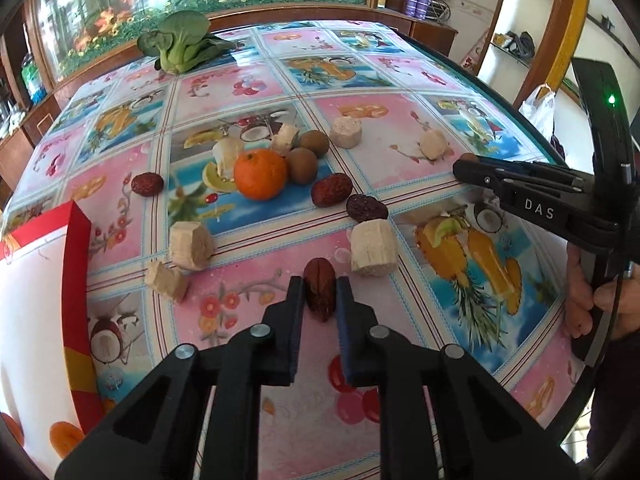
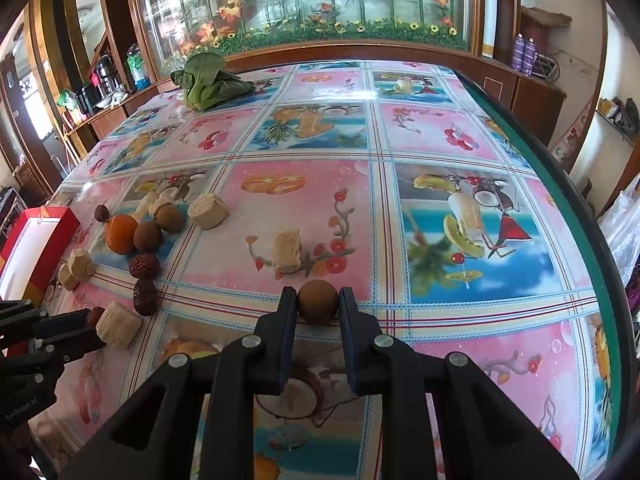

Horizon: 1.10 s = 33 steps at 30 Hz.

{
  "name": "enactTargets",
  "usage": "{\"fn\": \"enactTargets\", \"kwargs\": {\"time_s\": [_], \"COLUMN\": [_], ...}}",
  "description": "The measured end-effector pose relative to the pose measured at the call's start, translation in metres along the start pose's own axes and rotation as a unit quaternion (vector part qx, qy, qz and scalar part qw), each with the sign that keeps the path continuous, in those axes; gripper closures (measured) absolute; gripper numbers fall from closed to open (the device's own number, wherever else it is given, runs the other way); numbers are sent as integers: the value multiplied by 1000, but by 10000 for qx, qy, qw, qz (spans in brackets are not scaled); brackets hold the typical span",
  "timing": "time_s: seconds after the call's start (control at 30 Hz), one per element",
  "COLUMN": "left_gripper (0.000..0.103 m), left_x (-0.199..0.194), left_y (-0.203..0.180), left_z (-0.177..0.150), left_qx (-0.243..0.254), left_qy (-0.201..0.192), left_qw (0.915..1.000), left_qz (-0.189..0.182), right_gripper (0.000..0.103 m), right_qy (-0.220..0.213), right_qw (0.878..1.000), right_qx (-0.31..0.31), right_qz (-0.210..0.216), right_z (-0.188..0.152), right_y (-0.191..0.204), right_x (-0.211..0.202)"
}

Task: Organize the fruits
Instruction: 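Carry the date and kiwi over the white tray and open both tools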

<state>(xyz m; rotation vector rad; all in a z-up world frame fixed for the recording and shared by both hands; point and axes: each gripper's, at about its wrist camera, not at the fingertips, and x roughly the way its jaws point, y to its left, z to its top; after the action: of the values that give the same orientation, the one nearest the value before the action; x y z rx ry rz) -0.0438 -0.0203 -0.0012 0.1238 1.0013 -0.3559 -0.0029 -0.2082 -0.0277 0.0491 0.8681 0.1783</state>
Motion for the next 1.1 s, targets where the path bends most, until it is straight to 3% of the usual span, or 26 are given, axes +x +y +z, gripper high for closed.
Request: {"fn": "enactTargets", "kwargs": {"time_s": [0.2, 0.43, 0.57, 0.63, 0.87, 1.0, 1.1], "left_gripper": [86, 86, 86, 86, 86, 85, 85], "left_x": [-18, -68, -104, -122, -167, -168, -159], "left_y": [7, 18, 37, 51, 105, 133, 155], "left_z": [-10, -29, -38, -42, -64, -76, -86], "left_qx": [-229, -315, -534, -630, -1121, -1392, -1619], "left_qy": [-96, -627, -1055, -1254, -1755, -1679, -1489], "left_qw": [9997, 9974, 9917, 9876, 9661, 9564, 9511], "left_qz": [-5, 165, 505, 711, 1525, 1943, 2166], "right_gripper": [83, 83, 83, 83, 84, 84, 84], "right_qy": [-158, -510, -658, -719, -694, -330, -48], "right_qw": [9997, 9966, 9940, 9924, 9838, 9704, 9650], "right_qx": [164, 597, 867, 899, 2, -386, -693], "right_qz": [-95, -266, 143, 437, 1652, 2360, 2529], "right_z": [1, 3, 3, 3, 18, 28, 28], "right_y": [-7, -22, -11, 7, 131, 206, 254], "right_x": [-4, -14, -24, -29, -45, -39, -27]}}
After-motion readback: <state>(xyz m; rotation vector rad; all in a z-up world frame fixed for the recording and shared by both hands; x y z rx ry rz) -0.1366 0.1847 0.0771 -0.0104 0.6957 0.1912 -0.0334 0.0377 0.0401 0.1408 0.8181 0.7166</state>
